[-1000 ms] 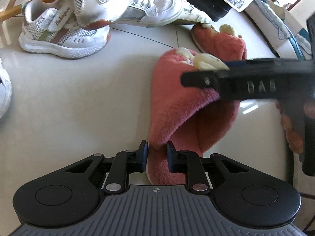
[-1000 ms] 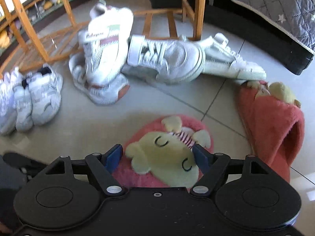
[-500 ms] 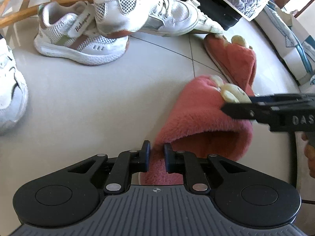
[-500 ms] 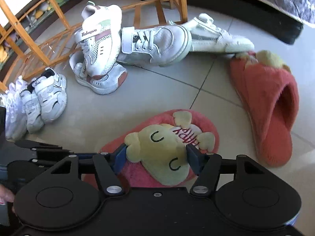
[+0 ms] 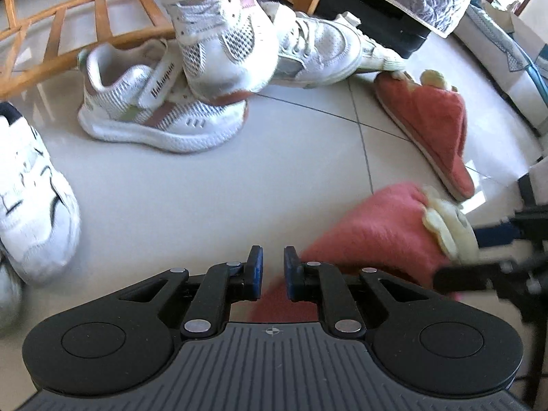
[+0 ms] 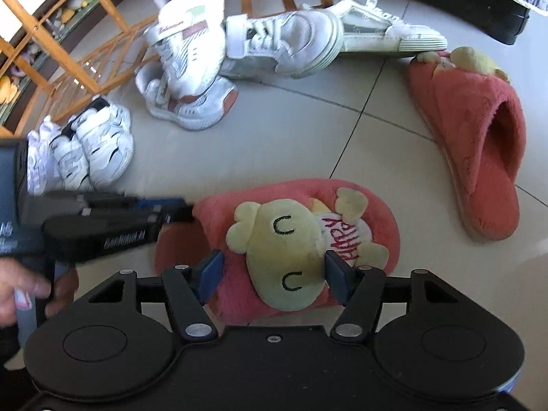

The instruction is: Organize scattered shoes

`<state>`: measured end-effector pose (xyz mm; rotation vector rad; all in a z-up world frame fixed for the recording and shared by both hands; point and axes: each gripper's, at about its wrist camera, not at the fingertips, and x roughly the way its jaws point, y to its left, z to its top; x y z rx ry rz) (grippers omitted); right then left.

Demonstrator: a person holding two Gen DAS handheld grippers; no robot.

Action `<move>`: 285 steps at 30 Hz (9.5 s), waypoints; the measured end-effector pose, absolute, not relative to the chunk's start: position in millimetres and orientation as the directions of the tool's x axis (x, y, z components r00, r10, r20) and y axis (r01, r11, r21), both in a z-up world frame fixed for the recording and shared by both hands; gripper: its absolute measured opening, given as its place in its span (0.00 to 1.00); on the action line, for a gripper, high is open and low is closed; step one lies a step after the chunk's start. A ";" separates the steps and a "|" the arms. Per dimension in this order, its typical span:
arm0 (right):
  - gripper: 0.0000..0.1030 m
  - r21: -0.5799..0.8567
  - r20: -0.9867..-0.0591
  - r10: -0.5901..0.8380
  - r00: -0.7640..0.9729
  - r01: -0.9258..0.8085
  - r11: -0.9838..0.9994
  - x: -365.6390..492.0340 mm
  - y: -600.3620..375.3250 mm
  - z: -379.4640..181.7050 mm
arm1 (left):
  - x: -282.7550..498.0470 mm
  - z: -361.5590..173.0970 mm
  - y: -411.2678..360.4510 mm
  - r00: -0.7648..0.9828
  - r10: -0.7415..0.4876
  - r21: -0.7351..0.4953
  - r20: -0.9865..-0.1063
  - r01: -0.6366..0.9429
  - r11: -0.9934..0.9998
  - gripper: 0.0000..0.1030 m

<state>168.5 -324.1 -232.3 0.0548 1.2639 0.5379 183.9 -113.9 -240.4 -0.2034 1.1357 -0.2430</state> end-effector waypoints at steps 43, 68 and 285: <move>0.59 0.308 -0.880 0.424 0.213 -0.423 0.852 175.9 -322.1 -220.1 | 129.0 -213.0 -171.6 0.268 -0.571 -0.420 -0.776 0.456 0.785 0.16; 0.84 0.315 -0.833 0.527 0.170 -0.638 0.703 165.4 -308.8 -230.6 | 140.1 -209.6 -123.1 0.308 -0.501 -0.359 -0.809 0.415 0.836 0.15; 0.37 0.869 -0.495 0.864 0.097 0.029 0.494 168.4 -320.5 -295.4 | 149.0 -221.2 -51.9 0.381 -0.374 -0.367 -0.845 0.093 0.926 0.35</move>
